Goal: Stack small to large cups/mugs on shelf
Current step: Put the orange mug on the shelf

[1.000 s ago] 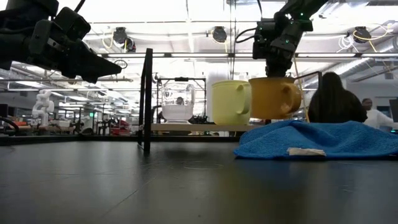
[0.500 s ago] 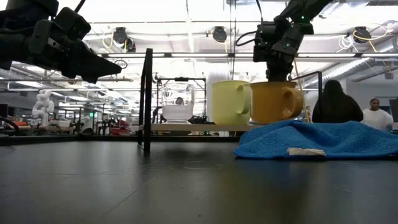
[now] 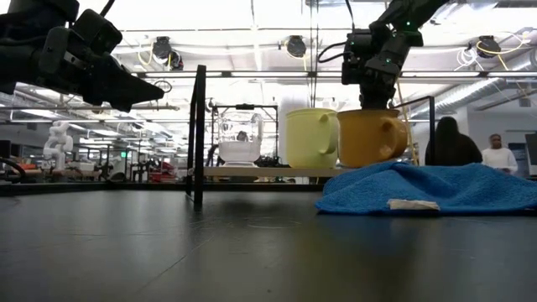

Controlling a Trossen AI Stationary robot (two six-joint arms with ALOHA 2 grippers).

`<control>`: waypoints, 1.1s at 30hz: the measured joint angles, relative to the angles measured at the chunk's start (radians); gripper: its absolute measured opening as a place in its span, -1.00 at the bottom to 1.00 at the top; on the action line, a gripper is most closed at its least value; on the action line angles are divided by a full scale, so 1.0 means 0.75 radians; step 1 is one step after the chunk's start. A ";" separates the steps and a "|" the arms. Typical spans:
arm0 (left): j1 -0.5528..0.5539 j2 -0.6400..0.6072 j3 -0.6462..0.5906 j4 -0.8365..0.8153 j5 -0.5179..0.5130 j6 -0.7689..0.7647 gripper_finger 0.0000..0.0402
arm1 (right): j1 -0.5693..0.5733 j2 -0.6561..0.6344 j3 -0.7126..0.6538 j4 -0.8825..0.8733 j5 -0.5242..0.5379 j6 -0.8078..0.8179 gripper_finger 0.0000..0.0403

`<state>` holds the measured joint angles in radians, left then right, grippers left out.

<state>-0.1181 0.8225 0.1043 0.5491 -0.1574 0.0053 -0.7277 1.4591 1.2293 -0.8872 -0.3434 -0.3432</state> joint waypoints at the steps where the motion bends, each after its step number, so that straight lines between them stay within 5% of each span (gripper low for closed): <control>1: 0.000 0.000 0.000 0.000 0.000 0.000 -0.87 | 0.000 0.000 0.000 0.000 0.000 0.005 -0.96; 33: -0.001 0.000 0.000 -0.013 0.000 -0.003 -0.87 | -0.058 0.116 0.008 0.048 -0.072 -0.115 -0.96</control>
<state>-0.1184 0.8224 0.1043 0.5397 -0.1574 0.0029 -0.7712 1.5463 1.2350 -0.8511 -0.3973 -0.4298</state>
